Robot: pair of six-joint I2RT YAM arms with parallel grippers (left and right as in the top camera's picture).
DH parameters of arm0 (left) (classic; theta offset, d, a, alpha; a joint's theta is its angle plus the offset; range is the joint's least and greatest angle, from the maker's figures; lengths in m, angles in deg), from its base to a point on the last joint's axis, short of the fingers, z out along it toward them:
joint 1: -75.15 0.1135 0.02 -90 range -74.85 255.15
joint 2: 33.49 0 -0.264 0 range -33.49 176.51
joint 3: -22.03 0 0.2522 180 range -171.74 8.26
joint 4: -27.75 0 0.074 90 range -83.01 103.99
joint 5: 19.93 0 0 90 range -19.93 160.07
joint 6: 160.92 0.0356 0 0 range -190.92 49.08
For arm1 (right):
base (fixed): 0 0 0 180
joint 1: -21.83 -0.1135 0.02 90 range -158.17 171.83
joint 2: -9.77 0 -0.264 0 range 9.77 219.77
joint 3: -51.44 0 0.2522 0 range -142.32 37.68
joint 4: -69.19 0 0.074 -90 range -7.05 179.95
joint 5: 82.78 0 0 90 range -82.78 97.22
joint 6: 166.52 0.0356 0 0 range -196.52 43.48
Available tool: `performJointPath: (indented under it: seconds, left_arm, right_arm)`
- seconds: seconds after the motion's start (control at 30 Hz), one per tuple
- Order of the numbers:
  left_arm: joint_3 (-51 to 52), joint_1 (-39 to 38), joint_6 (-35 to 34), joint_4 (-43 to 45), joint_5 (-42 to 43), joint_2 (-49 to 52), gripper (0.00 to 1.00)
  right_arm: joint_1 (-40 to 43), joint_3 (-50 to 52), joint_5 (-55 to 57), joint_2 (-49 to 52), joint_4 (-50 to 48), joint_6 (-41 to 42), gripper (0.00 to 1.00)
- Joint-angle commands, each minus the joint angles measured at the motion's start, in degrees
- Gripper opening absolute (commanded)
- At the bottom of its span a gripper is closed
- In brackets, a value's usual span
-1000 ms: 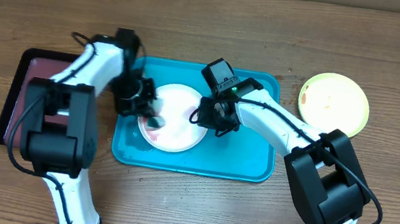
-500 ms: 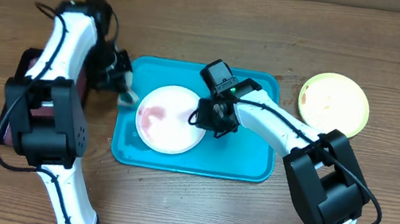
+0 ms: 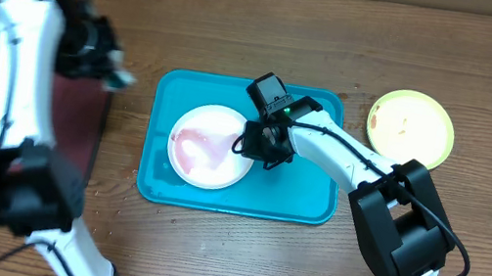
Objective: Clean dirty plates on tray and stack at the side
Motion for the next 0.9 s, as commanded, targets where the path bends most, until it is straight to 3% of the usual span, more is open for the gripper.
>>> performJointPath:
  seconds: [0.0, 0.13, 0.3, 0.43, 0.7, 0.87]
  left_arm:
    - [-1.7, 7.67, -0.31, -2.23, -5.4, -6.14, 0.04]
    - [-1.11, 14.97, -6.49, -4.17, -5.77, -6.49, 0.04]
    - [3.13, 19.63, -6.49, -2.16, -5.73, -6.43, 0.04]
    - [9.11, 20.41, -6.47, 1.57, -5.64, -6.4, 0.04]
    - [15.28, 20.46, -6.47, 5.46, -4.2, -6.38, 0.04]
    - [15.28, 20.48, -6.23, 5.4, -2.99, -6.38, 0.04]
  right_arm:
    - [0.48, -3.89, 3.63, -0.57, 4.02, -0.26, 0.04]
    - [-0.42, -10.08, 12.02, -2.51, 9.86, -3.54, 0.04]
    - [-3.65, -19.56, 32.17, -3.89, 19.5, -7.74, 0.04]
    - [-8.72, -26.14, 48.68, -3.89, 23.47, -17.07, 0.04]
    - [-20.48, -29.66, 77.57, -3.89, 23.8, -28.28, 0.04]
    - [-24.96, -29.66, 86.75, -3.89, 23.26, -33.27, 0.04]
